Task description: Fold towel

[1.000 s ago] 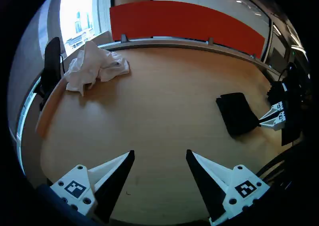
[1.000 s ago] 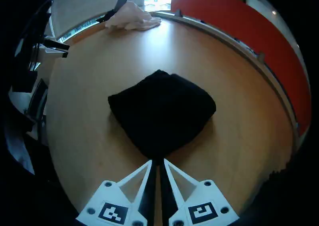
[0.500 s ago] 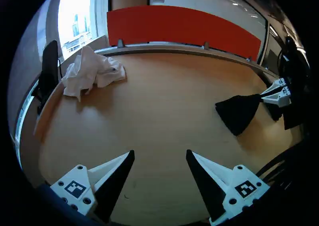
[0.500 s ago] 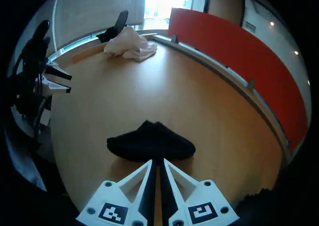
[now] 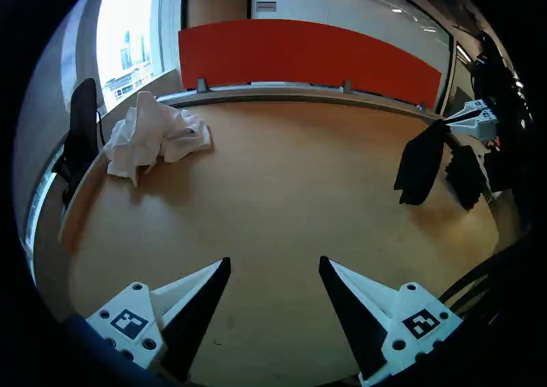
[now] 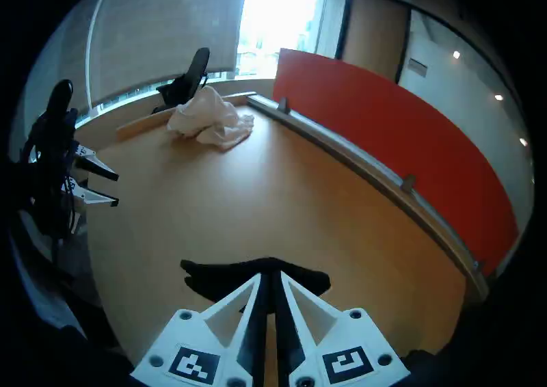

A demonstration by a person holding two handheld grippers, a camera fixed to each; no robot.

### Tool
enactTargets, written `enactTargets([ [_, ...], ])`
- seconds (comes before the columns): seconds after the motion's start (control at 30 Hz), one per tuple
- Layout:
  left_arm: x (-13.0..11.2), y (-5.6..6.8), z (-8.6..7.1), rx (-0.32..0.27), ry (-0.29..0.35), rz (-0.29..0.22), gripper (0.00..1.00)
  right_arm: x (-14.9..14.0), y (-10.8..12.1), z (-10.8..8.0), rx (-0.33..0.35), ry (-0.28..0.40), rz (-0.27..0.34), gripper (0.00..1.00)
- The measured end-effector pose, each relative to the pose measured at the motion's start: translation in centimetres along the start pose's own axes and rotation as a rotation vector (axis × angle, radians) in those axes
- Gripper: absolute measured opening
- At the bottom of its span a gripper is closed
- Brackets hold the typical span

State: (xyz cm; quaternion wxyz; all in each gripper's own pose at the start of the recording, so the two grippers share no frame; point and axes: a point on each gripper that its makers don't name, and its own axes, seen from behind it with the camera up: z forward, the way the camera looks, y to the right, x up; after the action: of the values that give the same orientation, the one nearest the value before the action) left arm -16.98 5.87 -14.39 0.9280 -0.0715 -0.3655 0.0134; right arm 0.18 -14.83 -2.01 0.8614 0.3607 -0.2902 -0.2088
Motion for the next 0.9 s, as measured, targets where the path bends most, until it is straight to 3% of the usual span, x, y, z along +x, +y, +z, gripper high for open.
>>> enactTargets([
  [0.37, 0.4, 0.2, 0.0, -0.008, 0.006, 0.012, 0.96, 0.8, 3.9, -2.6, -0.041, 0.020, 0.034, 0.05],
  [0.9, 1.2, 1.1, 0.7, -0.023, 0.002, 0.031, 0.96, -0.3, 12.1, -7.4, -0.130, 0.015, 0.100, 0.05],
])
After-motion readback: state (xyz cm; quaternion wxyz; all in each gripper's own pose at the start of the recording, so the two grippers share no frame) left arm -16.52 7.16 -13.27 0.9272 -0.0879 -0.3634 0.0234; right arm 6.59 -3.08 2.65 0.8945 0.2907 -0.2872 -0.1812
